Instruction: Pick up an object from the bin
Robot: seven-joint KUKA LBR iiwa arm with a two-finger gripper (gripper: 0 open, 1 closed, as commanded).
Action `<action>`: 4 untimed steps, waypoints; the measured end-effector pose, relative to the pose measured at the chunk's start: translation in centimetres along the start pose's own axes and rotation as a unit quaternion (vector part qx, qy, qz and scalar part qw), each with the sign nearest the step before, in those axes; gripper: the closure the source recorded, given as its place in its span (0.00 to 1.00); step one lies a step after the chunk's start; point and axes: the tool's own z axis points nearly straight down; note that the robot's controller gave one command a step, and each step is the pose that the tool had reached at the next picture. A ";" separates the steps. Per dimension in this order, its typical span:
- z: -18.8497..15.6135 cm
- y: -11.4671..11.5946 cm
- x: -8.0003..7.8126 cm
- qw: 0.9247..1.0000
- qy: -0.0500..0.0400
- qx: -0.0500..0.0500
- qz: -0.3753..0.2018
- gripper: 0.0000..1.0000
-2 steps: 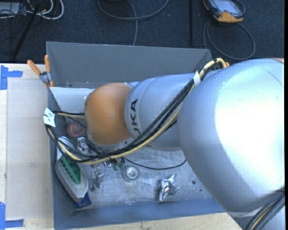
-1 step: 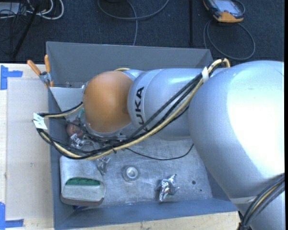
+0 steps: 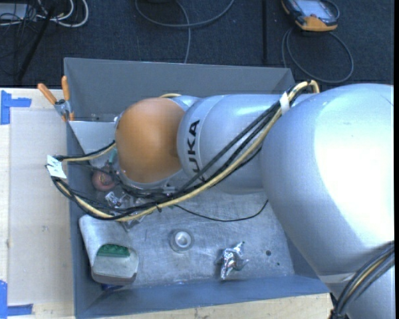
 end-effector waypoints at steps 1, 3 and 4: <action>-11.5 0.5 0.0 1.000 -0.004 0.001 -0.007 1.00; -6.3 0.3 0.1 0.999 0.003 -0.003 0.043 1.00; -23.3 -4.0 0.2 0.972 -0.003 0.001 -0.236 1.00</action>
Offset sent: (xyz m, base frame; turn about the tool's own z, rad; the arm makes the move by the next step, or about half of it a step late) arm -0.0055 0.0016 0.1097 -0.0171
